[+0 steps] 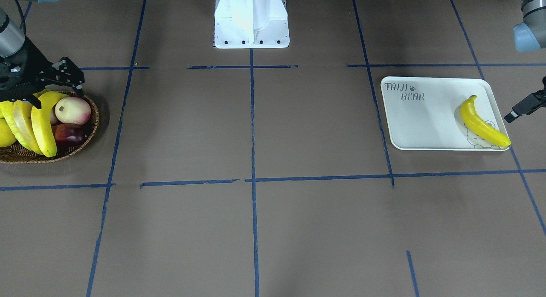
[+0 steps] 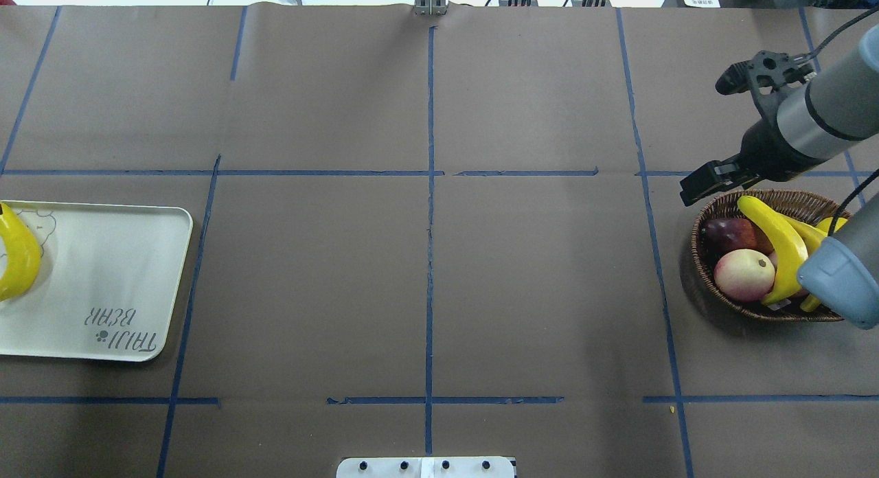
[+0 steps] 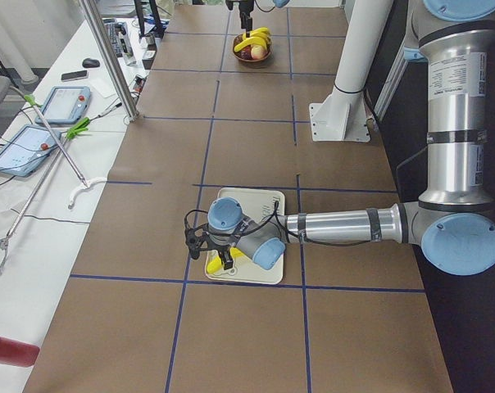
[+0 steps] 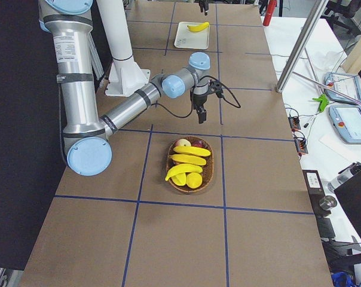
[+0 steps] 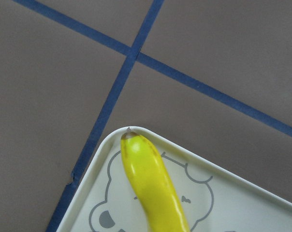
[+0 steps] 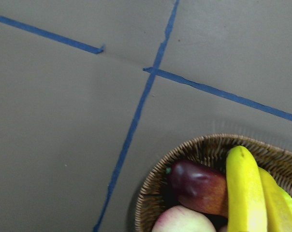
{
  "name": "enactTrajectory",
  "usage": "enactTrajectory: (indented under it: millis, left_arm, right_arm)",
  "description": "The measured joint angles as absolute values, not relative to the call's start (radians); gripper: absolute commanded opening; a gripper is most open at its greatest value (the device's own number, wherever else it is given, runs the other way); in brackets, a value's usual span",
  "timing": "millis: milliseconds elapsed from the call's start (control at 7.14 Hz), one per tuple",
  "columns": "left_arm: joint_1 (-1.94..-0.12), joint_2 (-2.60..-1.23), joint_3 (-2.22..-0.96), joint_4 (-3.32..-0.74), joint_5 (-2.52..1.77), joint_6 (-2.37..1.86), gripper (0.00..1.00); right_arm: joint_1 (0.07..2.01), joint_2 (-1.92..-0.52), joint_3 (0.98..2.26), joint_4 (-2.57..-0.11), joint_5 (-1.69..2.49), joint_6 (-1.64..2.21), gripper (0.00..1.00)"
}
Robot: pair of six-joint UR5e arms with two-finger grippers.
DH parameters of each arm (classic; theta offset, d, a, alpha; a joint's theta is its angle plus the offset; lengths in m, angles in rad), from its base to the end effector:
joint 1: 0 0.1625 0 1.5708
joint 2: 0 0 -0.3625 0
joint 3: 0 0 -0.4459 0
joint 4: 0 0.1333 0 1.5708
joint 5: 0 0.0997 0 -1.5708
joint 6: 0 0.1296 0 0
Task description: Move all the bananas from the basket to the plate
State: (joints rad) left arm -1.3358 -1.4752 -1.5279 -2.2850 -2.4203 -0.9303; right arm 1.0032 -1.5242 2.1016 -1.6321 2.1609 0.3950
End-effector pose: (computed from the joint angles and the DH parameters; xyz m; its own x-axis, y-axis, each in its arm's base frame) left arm 0.0901 -0.5309 0.6024 0.4835 -0.3246 -0.8129 0.3219 0.9296 -0.1797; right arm -0.2335 -0.4801 0.3257 0.6903 -0.3438 0.6366 0.2188 0.9379 0.2693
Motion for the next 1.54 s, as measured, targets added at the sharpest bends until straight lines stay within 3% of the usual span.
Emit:
enactTrajectory:
  millis: [280, 700, 980, 1540]
  left_arm:
    - [-1.353, -1.477, -1.558, -2.285, -2.437, -0.915, 1.0]
    - [-1.352, -1.477, -1.566, -2.287, -2.441, -0.917, 1.0]
    - [-1.352, -1.477, -1.567, -2.287, -2.443, -0.919, 1.0]
    - [-1.351, -1.476, -1.569, -2.287, -2.444, -0.92, 1.0]
  right_arm:
    - [1.058, -1.67, 2.108, -1.588, 2.156, 0.187, 0.99]
    - [1.103, -1.893, 2.043, -1.302, 2.152, 0.093, 0.97]
    - [1.105, -1.927, 1.953, -1.169, 2.14, 0.092, 0.94]
    - [1.074, -1.916, 1.889, -1.14, 2.119, 0.091, 0.9]
